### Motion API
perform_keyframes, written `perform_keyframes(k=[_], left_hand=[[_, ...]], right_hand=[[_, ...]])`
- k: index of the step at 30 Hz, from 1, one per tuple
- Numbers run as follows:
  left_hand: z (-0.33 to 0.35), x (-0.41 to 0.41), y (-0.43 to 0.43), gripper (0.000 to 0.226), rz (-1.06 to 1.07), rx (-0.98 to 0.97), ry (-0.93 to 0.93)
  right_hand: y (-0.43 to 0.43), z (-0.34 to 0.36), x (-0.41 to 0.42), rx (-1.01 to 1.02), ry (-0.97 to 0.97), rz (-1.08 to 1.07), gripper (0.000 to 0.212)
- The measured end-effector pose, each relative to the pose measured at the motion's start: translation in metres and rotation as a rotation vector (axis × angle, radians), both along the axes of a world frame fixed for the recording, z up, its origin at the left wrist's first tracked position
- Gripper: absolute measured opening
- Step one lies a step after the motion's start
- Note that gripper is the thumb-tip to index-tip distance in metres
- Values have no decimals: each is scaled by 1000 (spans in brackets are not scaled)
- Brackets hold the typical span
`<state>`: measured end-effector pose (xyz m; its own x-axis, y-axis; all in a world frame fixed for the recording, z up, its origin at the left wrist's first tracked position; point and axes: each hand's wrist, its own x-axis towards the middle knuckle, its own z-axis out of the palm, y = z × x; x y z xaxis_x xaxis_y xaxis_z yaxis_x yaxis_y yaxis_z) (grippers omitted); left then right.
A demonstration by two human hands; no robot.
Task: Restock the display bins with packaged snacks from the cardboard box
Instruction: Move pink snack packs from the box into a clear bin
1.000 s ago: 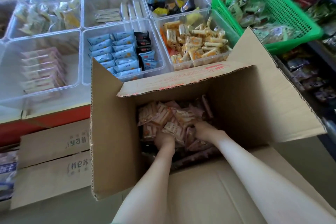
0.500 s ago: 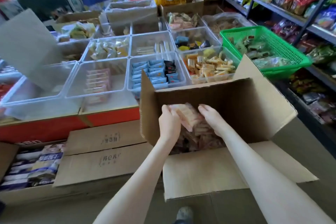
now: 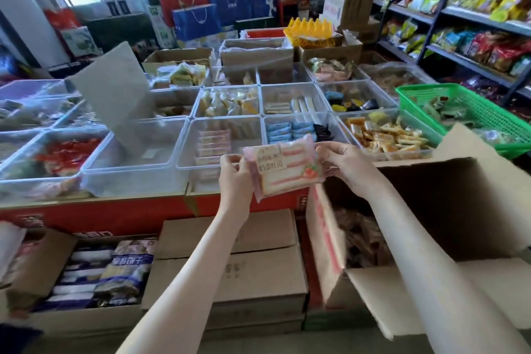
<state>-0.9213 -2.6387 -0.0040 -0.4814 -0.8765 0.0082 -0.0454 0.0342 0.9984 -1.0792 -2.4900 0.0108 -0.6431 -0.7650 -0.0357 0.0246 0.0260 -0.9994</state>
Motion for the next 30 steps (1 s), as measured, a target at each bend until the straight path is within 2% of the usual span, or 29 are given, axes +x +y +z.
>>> perform_keyframes(k=[4,13,17,22,30], left_hand=[[-5,39,-72,14,-4,-25,-35],[-20,73,-168,8,64,-89,-257],[-21,60,-200,10,93,-145,-264],[-19,21,-250,19,73,-44,-261],[-40,-37,-333,17,92,-32,-370]], right_hand=[[-75,-1,41,2,17,-31,2],[-171,-21,70,103,88,-194,16],[-210,-28,59,125,138,-229,14],[-262,-26,16,108,176,-300,12],[-350,-63,-42,295,194,-151,21]])
